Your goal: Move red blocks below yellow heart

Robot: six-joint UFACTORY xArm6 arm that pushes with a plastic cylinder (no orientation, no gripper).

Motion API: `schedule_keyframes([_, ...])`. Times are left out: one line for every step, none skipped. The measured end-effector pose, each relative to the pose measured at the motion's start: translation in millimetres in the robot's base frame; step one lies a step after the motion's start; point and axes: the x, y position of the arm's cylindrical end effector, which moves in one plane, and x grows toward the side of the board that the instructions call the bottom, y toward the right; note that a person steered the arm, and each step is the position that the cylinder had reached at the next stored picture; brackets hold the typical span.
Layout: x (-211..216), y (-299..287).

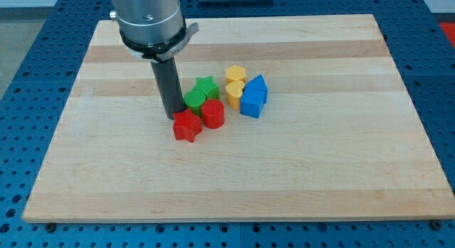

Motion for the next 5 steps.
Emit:
schedule_keyframes([-11.6,0.1])
schedule_keyframes([-12.7,-1.4])
schedule_keyframes([13.4,-31.3])
schedule_keyframes([33.3,-58.6])
schedule_keyframes([55.9,-55.6])
